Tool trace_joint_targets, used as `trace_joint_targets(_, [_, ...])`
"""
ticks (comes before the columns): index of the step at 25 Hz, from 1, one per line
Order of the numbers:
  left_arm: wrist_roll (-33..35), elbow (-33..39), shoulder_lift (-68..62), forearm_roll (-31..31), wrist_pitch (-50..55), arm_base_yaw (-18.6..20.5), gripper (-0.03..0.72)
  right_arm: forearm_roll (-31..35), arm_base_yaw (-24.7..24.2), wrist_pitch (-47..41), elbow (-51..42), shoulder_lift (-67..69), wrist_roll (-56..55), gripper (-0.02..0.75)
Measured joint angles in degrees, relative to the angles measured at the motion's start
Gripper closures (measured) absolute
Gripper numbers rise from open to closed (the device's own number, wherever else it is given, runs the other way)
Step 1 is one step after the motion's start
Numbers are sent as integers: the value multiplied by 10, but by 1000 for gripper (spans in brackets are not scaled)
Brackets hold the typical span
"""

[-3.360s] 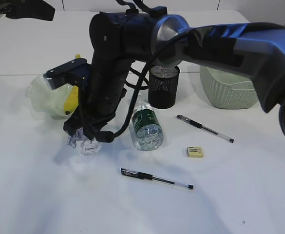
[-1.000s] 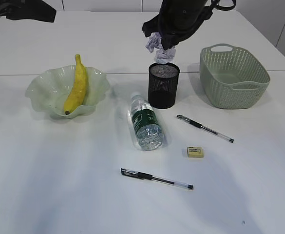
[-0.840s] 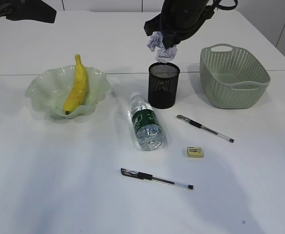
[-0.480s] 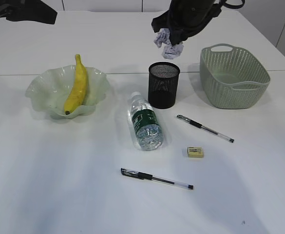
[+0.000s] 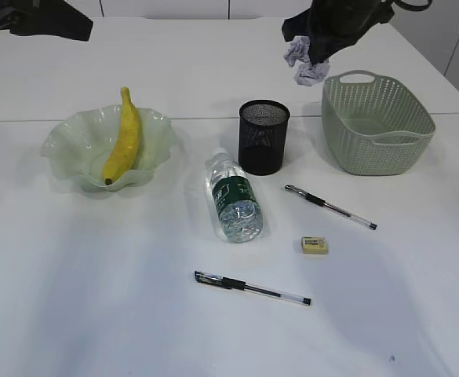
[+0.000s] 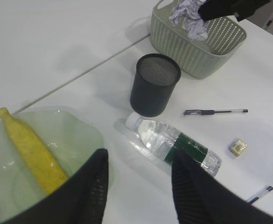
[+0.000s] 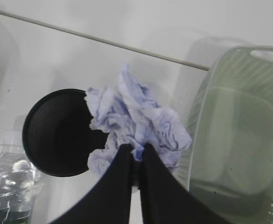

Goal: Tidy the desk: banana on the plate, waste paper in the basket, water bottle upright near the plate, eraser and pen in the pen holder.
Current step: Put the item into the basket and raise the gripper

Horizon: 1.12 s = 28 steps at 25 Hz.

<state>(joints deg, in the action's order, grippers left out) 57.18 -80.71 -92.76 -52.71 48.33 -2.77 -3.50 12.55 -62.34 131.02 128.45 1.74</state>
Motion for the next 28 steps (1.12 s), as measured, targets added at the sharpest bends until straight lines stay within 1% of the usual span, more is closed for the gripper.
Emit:
trace_joint_targets(9, [0, -20, 0, 0, 21, 0, 372, 0, -54, 3, 0, 0, 0, 727])
trace_joint_targets(17, [0, -22, 7, 0, 27, 0, 371, 0, -99, 4, 0, 0, 0, 727])
trace_joint_targets(24, [-2, -22, 12, 0, 35, 0, 371, -1, -117, 4, 0, 0, 0, 727])
trace_joint_targets(28, [-7, -22, 13, 0, 39, 0, 372, -1, -117, 4, 0, 0, 0, 727])
